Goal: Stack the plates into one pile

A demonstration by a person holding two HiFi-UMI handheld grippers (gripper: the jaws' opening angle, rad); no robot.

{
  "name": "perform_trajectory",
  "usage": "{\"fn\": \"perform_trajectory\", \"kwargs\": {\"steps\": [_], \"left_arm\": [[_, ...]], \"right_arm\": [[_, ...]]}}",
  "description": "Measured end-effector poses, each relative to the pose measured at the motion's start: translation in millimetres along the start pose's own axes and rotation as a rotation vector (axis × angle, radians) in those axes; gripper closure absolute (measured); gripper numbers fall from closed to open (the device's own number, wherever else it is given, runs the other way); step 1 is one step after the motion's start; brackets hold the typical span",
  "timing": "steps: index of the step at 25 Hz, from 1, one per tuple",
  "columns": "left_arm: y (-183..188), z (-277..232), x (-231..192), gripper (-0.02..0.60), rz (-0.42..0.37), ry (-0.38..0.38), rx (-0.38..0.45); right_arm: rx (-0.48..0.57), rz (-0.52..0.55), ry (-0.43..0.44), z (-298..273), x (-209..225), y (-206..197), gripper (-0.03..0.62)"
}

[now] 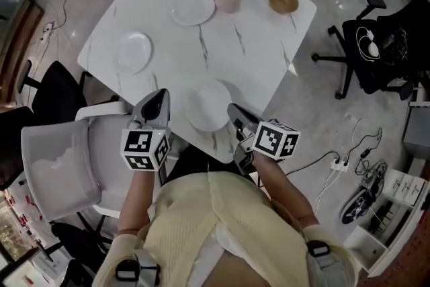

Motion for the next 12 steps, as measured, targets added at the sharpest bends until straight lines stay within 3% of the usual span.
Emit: {"fn": "perform_trajectory", "kwargs": {"steps": [7,12], "left_arm": [[9.5,2.0,2.9,0.575,-0.004,0.012,-0.003],[22.8,-0.4,-9.8,0.575,-0.022,0.021,0.020]], "right_arm": [[-0.003,0.014,0.103,1.9,-19.1,9.3,0.579],[0.013,0.017,0.120,-7.2,-29.6,14.6,0.579]]}}
Point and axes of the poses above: the fingertips, and each gripper's own axes: z backward along the fingers, x to its right, y out of its top, the point moved 5 cm from there along z, backward along the fingers, and after that the axes turned 1 degree about z, right-handed, at the moved point
